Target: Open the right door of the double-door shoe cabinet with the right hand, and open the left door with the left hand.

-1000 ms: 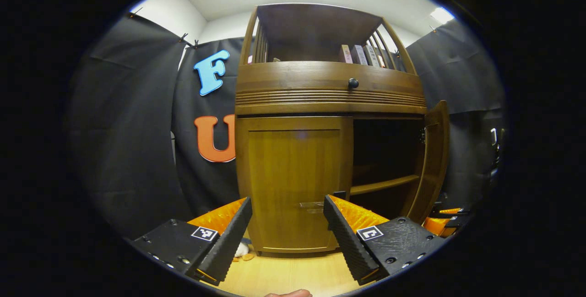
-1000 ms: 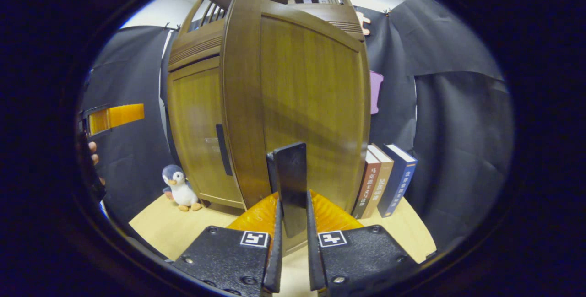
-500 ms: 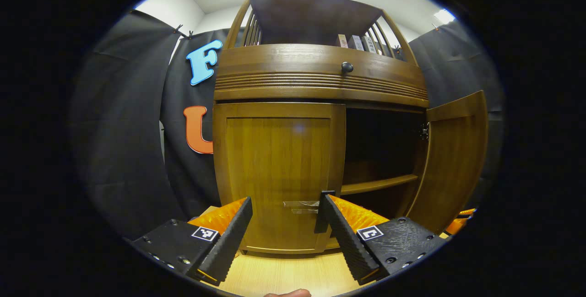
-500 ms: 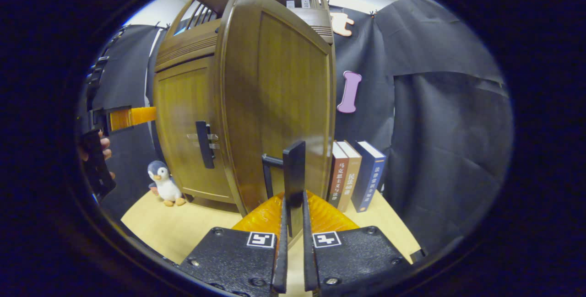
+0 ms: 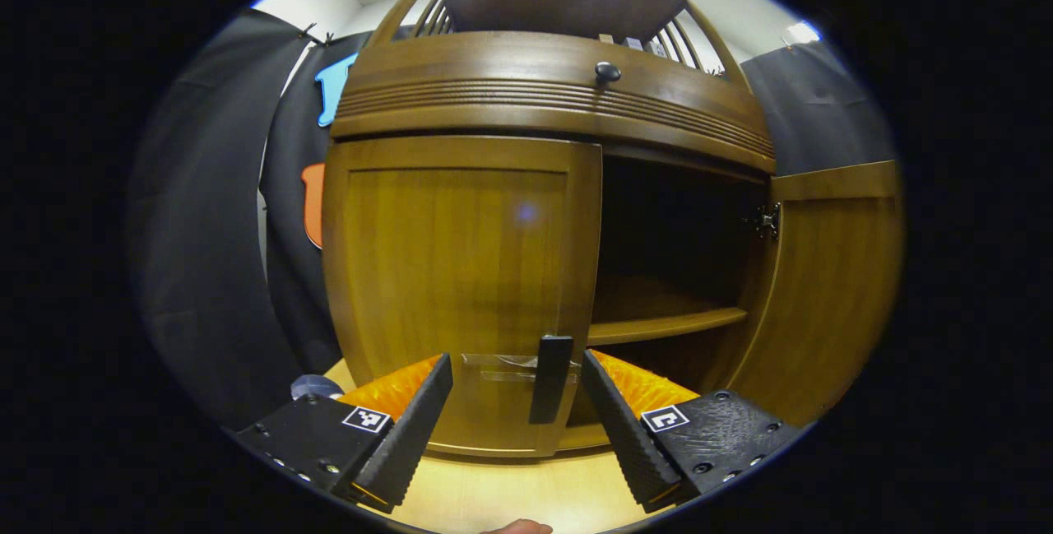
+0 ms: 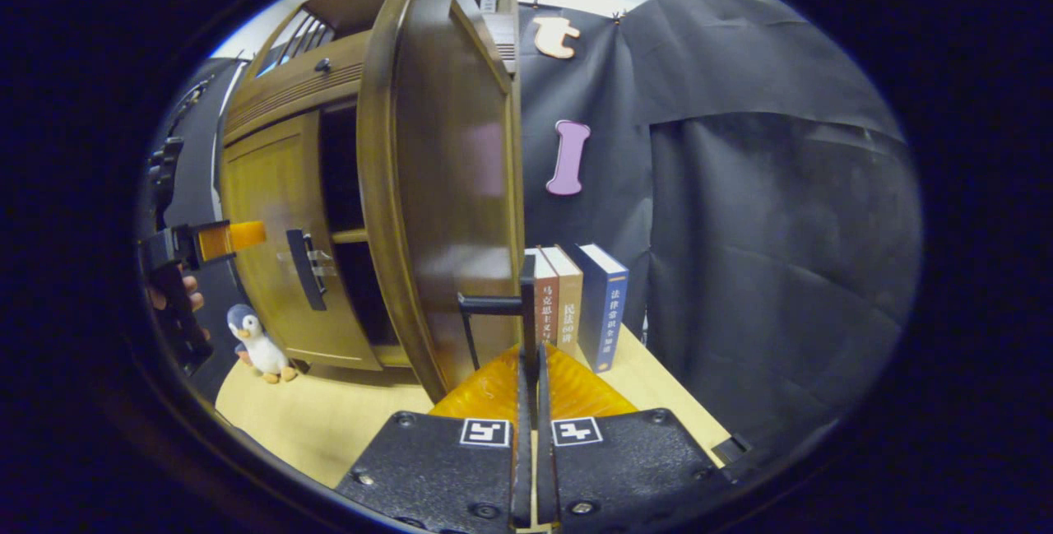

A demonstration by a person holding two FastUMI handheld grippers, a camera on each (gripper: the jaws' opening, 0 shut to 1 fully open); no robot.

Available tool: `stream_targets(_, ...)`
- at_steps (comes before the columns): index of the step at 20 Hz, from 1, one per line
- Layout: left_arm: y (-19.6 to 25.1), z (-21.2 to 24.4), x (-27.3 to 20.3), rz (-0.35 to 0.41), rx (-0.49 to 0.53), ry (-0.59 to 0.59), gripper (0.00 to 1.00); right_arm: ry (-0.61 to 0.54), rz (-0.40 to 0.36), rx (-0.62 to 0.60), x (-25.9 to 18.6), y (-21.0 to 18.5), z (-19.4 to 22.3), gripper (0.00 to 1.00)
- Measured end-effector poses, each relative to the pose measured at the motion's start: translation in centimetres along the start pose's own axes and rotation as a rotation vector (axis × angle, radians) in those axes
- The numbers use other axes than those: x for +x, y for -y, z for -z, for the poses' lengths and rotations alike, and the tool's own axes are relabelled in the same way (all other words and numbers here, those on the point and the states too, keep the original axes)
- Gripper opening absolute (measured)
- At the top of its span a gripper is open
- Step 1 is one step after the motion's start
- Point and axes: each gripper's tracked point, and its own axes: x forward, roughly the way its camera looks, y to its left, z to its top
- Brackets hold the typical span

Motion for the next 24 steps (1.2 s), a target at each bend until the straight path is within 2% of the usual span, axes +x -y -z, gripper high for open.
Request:
stream_targets(7, 0.8, 1.2, 3.2, 0.020, -0.018, -0.014, 0.95, -0.007, 0.032, -0.015, -0.9, 1.5, -0.1, 0.04)
stream_targets(15, 2.0, 3.1, 7.2, 0.036, 0.001, -0.032, 0.95, 0.044, 0.185, 0.014, -4.1, 6.9, -1.6, 0.04)
stream_targets(17, 1.9, 3.8, 7.8, 0.036, 0.008, -0.048, 0.94, 0.063, 0.180, 0.035, -4.9, 7.0, -2.0, 0.04)
stream_targets(18, 1.9, 4.3, 8.1, 0.038, 0.016, -0.049, 1.00, 0.074, 0.177, 0.038, -5.2, 7.0, -2.2, 0.04)
stream_targets(20, 1.8, 4.7, 8.6, 0.039, 0.043, -0.047, 0.82, 0.094, 0.160, 0.034, -5.5, 6.3, -2.6, 0.04)
stream_targets(21, 1.7, 5.1, 9.0, 0.038, 0.057, -0.051, 0.89, 0.098, 0.146, 0.030, -5.5, 5.7, -2.7, 0.04)
stream_targets(23, 1.8, 5.9, 9.3, 0.040, 0.073, -0.070, 0.68, 0.109, 0.125, 0.017, -5.6, 4.6, -3.1, 0.04)
stream_targets(24, 1.8, 6.3, 9.4, 0.038, 0.084, -0.076, 0.68, 0.108, 0.112, 0.009, -5.7, 3.7, -3.1, 0.04)
